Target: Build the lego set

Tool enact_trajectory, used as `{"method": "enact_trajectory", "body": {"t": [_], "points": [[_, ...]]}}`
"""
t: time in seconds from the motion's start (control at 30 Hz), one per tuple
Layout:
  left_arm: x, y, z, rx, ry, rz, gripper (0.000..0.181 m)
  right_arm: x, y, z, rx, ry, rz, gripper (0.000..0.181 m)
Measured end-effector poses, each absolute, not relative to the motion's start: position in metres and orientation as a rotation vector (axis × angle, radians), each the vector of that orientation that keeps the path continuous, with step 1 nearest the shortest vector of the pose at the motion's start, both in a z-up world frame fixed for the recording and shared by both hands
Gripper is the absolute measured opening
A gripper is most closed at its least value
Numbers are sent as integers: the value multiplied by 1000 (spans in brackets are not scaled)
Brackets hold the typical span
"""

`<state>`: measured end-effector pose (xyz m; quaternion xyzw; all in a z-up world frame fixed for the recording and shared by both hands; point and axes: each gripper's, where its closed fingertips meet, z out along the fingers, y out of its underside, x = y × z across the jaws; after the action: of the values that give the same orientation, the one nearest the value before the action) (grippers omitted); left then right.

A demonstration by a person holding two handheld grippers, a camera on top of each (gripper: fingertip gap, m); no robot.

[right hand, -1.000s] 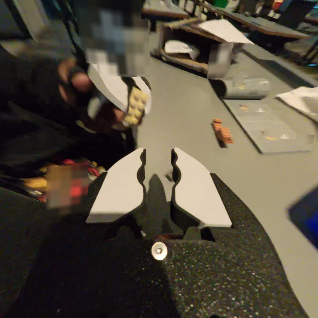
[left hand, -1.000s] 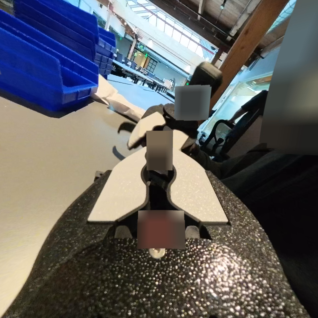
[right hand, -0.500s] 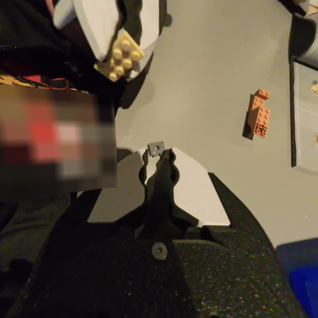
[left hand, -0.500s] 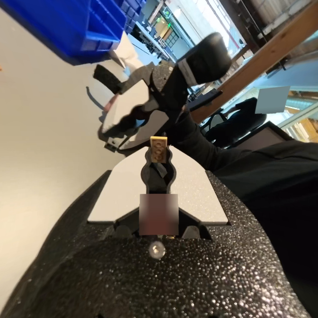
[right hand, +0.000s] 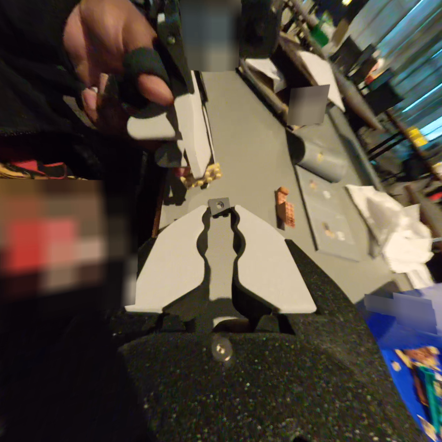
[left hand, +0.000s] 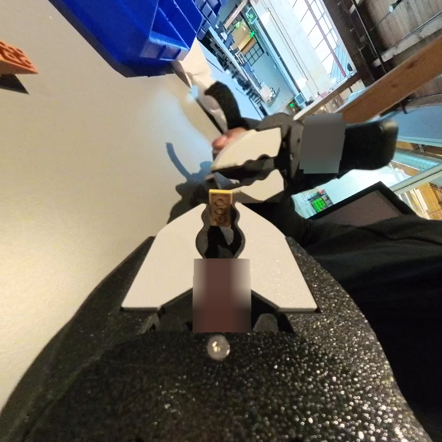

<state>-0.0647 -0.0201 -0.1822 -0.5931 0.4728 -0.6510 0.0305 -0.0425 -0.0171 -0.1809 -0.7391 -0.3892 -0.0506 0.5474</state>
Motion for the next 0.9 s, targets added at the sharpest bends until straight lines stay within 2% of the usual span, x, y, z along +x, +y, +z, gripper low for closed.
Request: {"method": "enact_trajectory", "body": {"t": [0.2, 0.9], "points": [[-63, -32, -183, -1807, 1565, -1980, 16, -48, -25, -176, -1730, -948, -325, 15], [-66, -43, -185, -1740, 1793, -1787, 16, -63, -33, -174, -1525, -1084, -571, 15]]}}
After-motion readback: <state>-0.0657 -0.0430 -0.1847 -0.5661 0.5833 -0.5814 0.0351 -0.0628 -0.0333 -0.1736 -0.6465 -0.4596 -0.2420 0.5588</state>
